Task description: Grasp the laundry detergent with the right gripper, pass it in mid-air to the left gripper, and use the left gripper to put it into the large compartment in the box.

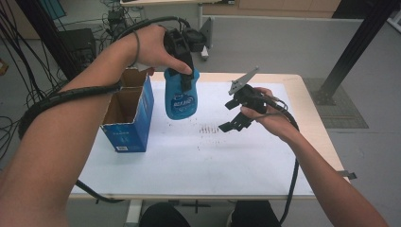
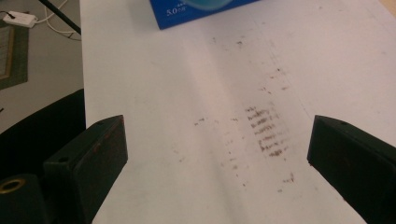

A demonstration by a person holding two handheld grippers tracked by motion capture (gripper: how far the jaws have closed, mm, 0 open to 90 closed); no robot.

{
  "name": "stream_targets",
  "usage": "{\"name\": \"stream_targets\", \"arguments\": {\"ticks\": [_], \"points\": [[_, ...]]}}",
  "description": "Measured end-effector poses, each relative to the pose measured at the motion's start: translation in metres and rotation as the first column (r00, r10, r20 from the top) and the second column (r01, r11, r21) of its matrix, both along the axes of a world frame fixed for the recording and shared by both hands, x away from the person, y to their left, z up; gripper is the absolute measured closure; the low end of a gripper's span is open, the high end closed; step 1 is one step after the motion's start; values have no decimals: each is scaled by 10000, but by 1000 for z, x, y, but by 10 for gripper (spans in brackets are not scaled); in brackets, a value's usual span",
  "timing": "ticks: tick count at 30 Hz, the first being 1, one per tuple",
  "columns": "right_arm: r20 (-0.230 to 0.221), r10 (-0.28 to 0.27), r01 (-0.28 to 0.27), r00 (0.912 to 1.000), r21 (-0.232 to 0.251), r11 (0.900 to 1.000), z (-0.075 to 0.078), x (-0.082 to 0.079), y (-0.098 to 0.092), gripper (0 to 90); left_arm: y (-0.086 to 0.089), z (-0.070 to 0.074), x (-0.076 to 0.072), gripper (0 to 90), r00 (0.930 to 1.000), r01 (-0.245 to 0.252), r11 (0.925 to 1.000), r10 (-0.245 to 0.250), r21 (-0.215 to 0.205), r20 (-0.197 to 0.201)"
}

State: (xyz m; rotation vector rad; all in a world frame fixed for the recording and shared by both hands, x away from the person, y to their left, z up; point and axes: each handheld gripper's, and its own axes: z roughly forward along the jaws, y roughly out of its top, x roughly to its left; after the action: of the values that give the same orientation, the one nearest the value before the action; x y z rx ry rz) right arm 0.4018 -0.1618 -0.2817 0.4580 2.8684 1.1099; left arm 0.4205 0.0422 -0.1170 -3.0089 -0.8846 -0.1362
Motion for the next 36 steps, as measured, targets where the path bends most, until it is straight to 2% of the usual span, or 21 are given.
{"name": "stream_targets", "arguments": {"ticks": [7, 8, 11, 13, 14, 15, 16, 17, 18, 20, 22, 23, 24, 25, 27, 28, 30, 33, 34, 35, 36], "points": [[94, -251, 253, 9996, -261, 9993, 6, -4, -18, 49, 8, 18, 6, 367, 9917, -1277, 9918, 1278, -88, 146], [90, -273, 276, 9996, -297, 9992, 6, -4, -20, 49, 13, 26, 9, 367, 9835, -1795, 9834, 1800, -264, 166], [106, -416, 421, 9991, -426, 9982, 8, -6, -26, 50, 20, 36, 12, 367, 9686, -2464, 9682, 2475, -423, 217], [158, -483, 490, 9987, -485, 9976, 9, -6, -29, 50, 25, 45, 15, 367, 9513, -3050, 9508, 3068, -550, 291], [158, -483, 490, 9987, -485, 9976, 9, -6, -29, 50, 25, 45, 15, 367, 9513, -3050, 9508, 3068, -550, 291], [209, -519, 530, 9984, -599, 9968, 10, -6, -32, 51, 31, 52, 17, 367, 9318, -3579, 9313, 3609, -685, 390], [209, -519, 530, 9984, -599, 9968, 10, -6, -32, 51, 31, 52, 17, 367, 9318, -3579, 9313, 3609, -685, 390], [295, -550, 572, 9981, -783, 9953, 11, -7, -34, 52, 36, 58, 19, 367, 9077, -4121, 9075, 4167, -818, 491], [295, -550, 572, 9981, -783, 9953, 11, -7, -34, 52, 36, 58, 19, 367, 9077, -4121, 9075, 4167, -818, 491], [383, -539, 576, 9978, -1007, 9932, 12, -8, -37, 54, 43, 65, 21, 367, 8766, -4695, 8776, 4765, -971, 681], [440, -565, 611, 9974, -1117, 9919, 12, -8, -38, 54, 47, 69, 23, 367, 8605, -4986, 8621, 5049, -908, 684], [469, -566, 617, 9973, -1154, 9914, 13, -9, -39, 54, 51, 73, 24, 368, 8469, -5194, 8489, 5266, -979, 740], [469, -566, 617, 9973, -1154, 9914, 13, -9, -39, 54, 51, 73, 24, 367, 8469, -5194, 8489, 5266, -979, 740], [529, -546, 607, 9971, -1222, 9906, 14, -9, -41, 54, 53, 75, 25, 367, 8410, -5285, 8431, 5359, -996, 739], [587, -552, 623, 9967, -1268, 9900, 13, -10, -42, 57, 61, 82, 27, 367, 8007, -5880, 8008, 5962, -1138, 582], [587, -552, 623, 9967, -1268, 9900, 13, -10, -42, 57, 61, 82, 27, 368, 8007, -5880, 8008, 5962, -1138, 582], [654, -530, 622, 9964, -1472, 9871, 13, -10, -44, 58, 67, 89, 28, 368, 7638, -6323, 7642, 6424, -1268, 631], [706, -526, 631, 9961, -1548, 9859, 14, -11, -47, 58, 73, 98, 30, 368, 7217, -6765, 7250, 6876, -1293, 796], [706, -526, 631, 9961, -1548, 9859, 14, -11, -47, 58, 73, 98, 30, 368, 7217, -6765, 7250, 6876, -1293, 796], [744, -531, 643, 9958, -1565, 9856, 15, -11, -48, 58, 75, 100, 30, 368, 7128, -6857, 7167, 6966, -1272, 821], [774, -534, 653, 9956, -1607, 9848, 15, -11, -49, 58, 78, 104, 31, 368, 6925, -7046, 6977, 7159, -1292, 894]]}}
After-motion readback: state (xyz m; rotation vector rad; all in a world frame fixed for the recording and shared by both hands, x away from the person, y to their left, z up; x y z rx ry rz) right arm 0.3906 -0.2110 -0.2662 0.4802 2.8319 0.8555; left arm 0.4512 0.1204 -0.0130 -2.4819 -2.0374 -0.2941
